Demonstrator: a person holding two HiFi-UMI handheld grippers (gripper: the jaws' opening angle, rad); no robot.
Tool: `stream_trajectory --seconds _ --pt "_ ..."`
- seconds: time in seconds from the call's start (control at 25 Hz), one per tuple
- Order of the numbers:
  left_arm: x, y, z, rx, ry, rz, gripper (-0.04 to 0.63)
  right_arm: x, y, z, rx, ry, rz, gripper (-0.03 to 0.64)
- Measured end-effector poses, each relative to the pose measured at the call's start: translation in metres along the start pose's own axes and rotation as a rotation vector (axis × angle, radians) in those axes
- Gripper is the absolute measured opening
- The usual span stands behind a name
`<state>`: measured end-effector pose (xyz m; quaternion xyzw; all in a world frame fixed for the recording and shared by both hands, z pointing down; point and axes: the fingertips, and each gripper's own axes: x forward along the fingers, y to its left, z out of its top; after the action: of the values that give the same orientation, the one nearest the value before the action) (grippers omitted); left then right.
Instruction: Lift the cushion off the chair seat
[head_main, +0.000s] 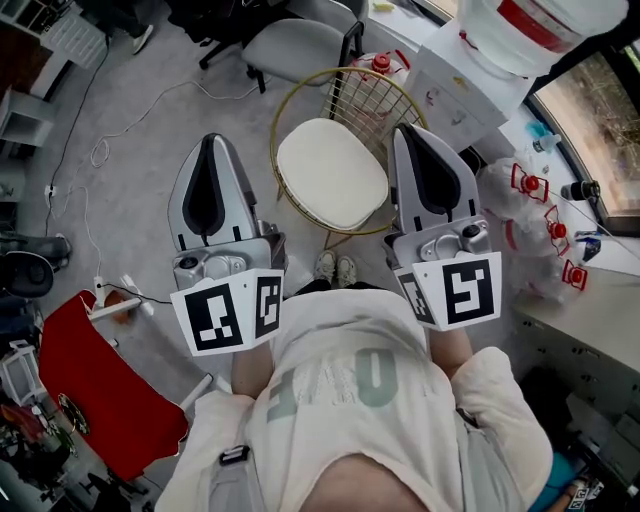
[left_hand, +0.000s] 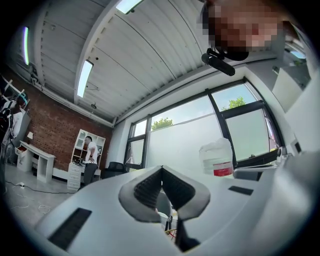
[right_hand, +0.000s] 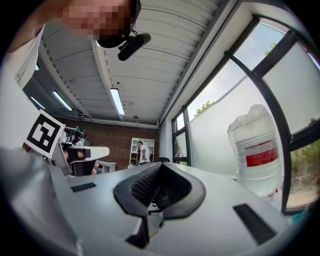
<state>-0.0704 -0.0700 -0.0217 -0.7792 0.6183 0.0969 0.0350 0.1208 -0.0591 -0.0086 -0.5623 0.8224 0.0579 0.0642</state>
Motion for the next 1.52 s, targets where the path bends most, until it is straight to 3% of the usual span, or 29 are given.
stream_trajectory --seconds 0.4,0.84,1.08,1.28,1.52 --pt "0.008 0.007 -0.017 -0.033 0.046 -0.023 0.012 0.017 0.006 -0.016 0.036 0.041 0.01 0.017" --pt "0.015 0.029 -0.101 -0.037 0.211 -0.013 0.012 0.043 0.01 -0.089 0.148 0.191 0.008 0.017" --pt "0.014 0.054 -0.183 -0.062 0.285 0.014 0.012 0.056 0.026 -0.161 0.117 0.281 0.059 0.017" --pt "0.013 0.059 -0.291 -0.1 0.37 0.025 0.012 0.052 0.019 -0.258 0.152 0.371 0.085 0.017" --pt "-0.017 0.069 -0.429 -0.3 0.524 0.071 0.012 0.031 0.026 -0.358 0.193 0.516 0.115 0.017"
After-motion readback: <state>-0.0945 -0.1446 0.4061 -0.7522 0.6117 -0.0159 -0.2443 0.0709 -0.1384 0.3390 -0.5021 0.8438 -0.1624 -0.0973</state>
